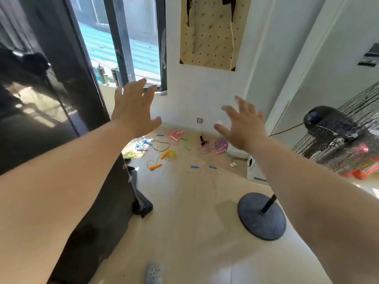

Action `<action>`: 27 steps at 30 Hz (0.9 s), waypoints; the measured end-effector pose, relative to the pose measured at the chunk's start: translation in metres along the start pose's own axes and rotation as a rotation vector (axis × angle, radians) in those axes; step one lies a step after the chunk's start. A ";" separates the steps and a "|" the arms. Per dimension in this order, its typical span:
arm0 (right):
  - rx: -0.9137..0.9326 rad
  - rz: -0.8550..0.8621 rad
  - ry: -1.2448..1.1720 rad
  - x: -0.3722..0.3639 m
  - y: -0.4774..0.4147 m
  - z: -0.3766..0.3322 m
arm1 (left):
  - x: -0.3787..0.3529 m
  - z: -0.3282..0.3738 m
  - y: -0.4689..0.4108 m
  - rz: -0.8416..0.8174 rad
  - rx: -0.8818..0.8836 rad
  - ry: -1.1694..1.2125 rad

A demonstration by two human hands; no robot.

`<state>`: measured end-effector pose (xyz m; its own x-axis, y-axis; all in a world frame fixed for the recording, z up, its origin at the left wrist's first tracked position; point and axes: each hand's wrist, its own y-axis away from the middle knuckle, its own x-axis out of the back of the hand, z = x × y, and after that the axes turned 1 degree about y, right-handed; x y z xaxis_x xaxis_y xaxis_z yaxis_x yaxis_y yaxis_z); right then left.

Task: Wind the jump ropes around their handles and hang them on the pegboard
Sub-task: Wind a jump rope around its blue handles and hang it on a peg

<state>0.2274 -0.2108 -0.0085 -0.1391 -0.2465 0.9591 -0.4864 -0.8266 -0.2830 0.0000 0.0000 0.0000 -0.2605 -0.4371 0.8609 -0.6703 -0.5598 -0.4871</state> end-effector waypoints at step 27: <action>-0.359 -0.505 -0.156 -0.303 -0.357 0.133 | -0.379 -0.005 -0.334 -0.664 0.004 0.242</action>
<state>0.5580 0.0912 -0.1987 0.2964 0.0360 0.9544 -0.7217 -0.6461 0.2485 0.3188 0.3559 -0.1630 0.0549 0.1662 0.9846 -0.7388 -0.6565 0.1520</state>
